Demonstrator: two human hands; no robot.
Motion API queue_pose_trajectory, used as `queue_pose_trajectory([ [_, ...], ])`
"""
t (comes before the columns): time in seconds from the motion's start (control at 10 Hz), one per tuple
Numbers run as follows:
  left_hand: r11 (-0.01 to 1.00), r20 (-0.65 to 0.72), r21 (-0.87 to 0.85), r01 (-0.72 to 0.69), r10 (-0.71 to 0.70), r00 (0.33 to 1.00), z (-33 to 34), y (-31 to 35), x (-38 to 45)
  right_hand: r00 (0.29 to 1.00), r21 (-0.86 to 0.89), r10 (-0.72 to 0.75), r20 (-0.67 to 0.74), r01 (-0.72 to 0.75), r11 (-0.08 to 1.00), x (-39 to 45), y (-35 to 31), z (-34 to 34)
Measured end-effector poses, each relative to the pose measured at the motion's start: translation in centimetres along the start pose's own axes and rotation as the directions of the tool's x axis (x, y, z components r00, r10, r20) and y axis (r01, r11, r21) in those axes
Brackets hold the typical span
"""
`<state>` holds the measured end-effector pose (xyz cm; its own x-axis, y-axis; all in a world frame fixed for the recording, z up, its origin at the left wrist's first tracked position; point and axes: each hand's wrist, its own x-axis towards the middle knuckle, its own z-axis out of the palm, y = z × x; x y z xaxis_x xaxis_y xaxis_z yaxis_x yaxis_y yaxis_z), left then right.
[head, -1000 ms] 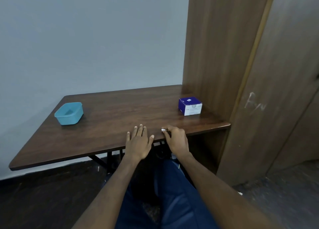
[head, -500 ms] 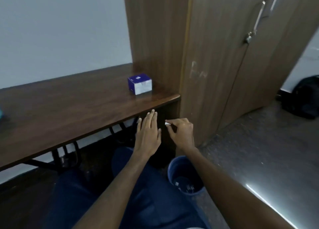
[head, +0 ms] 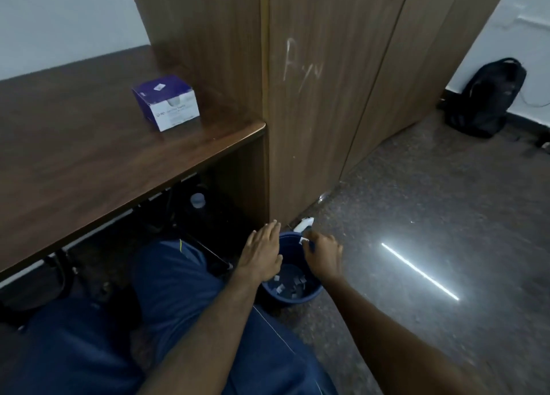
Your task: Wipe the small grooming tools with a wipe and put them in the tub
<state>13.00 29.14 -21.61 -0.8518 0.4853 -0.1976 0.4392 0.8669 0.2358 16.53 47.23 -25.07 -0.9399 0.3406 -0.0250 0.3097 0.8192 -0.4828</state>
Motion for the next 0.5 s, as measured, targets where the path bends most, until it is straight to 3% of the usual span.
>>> queue_pose_trajectory([
  [0.1, 0.999, 0.021, -0.026, 0.037, -0.036, 0.999, 0.7, -1.0, 1.4, 0.996, 0.002, 0.062, 0.066, -0.062, 0.998, 0.6, 1.2, 1.4],
  [0.4, 0.997, 0.067, -0.051, 0.066, -0.063, 0.996, 1.9, -0.2, 4.2, 1.0, 0.123, 0.025, -0.008, -0.024, 0.992, 2.7, 4.0, 3.5],
  [0.5, 0.996, 0.056, -0.023, 0.085, -0.084, 0.995, 1.5, 0.3, 4.6, 0.999, 0.07, 0.045, 0.023, -0.047, 0.996, 2.5, 4.0, 3.6],
])
